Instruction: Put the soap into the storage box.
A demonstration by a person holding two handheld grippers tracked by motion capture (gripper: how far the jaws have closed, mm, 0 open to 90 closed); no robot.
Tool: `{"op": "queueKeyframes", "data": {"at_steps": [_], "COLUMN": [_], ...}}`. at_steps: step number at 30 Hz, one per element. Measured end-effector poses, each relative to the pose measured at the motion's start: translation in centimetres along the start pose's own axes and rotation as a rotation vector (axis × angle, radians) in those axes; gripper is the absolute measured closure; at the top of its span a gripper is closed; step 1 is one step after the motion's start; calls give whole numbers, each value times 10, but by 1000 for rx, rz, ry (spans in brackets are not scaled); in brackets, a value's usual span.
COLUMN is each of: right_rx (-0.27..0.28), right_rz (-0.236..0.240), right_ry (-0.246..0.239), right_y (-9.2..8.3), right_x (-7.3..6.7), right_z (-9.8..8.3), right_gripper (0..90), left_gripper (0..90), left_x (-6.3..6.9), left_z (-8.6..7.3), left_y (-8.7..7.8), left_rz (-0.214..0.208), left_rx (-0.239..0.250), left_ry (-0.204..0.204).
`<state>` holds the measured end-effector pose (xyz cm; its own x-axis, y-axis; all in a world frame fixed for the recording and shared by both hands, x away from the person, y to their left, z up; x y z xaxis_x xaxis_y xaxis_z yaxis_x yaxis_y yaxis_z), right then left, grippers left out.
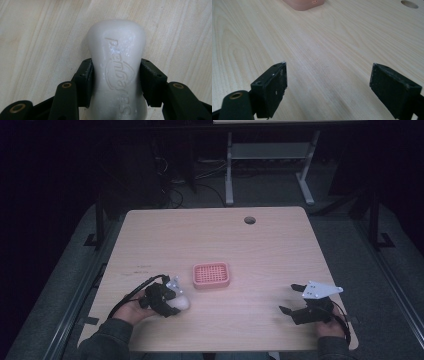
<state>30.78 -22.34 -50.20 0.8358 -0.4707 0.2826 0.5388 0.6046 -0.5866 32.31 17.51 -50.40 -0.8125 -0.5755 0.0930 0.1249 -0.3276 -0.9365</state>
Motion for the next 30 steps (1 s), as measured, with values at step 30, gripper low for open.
{"op": "queueKeyframes", "data": {"at_steps": [30], "right_rx": [13], "right_rz": [-4], "right_ry": [5], "right_y": [-2], "right_x": [0], "right_z": [1], "right_gripper": [137], "left_gripper": [493], "left_x": [-1], "left_z": [16], "left_y": [-16], "left_rz": [15], "left_rx": [42], "left_ry": [13]}}
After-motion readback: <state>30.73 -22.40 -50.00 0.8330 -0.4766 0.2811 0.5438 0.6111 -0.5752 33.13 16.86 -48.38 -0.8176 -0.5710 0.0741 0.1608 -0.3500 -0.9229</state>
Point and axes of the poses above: each handheld gripper's, and its own axes: y roughly forward along the jaws, z roughly out of its top, x roughly to its right, the point moved 7 cm from there along y, roughly forward along the jaws, and after that the axes turned 15 degrees about -y, right-handed, at the moved point
